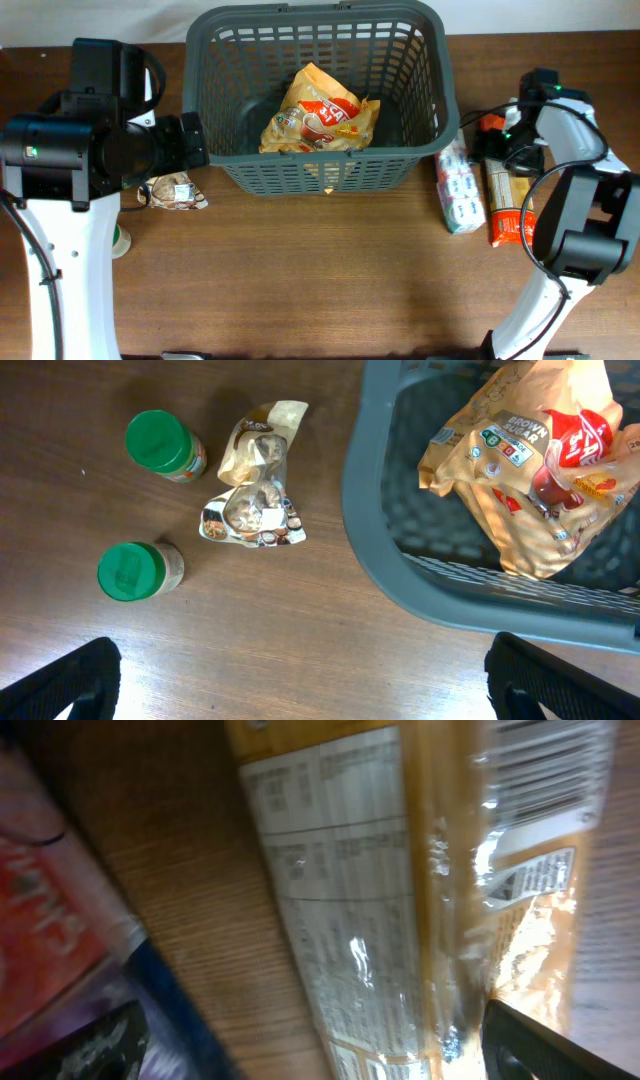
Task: Pack container
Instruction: 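Grasp the red-and-tan snack bar pack with the right gripper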
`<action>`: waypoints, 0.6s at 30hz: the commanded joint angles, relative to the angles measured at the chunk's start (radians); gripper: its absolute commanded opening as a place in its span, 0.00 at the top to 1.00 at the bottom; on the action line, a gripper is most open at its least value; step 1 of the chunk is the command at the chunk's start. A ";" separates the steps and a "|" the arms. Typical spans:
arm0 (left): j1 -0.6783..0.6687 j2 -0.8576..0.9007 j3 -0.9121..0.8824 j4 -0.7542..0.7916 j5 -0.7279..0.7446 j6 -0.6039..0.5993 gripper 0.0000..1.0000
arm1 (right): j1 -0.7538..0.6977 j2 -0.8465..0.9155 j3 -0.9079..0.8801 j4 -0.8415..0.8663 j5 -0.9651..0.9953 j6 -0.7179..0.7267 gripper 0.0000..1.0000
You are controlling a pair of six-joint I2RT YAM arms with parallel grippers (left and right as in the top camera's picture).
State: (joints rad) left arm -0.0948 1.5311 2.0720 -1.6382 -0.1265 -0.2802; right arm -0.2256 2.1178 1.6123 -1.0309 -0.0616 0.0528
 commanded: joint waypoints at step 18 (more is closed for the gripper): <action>0.004 -0.004 0.000 -0.001 0.006 0.005 0.01 | -0.106 0.016 -0.038 0.015 0.114 0.065 0.15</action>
State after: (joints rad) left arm -0.0948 1.5311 2.0720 -1.6382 -0.1268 -0.2802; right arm -0.3279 2.1181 1.5841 -1.0164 0.0307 0.1043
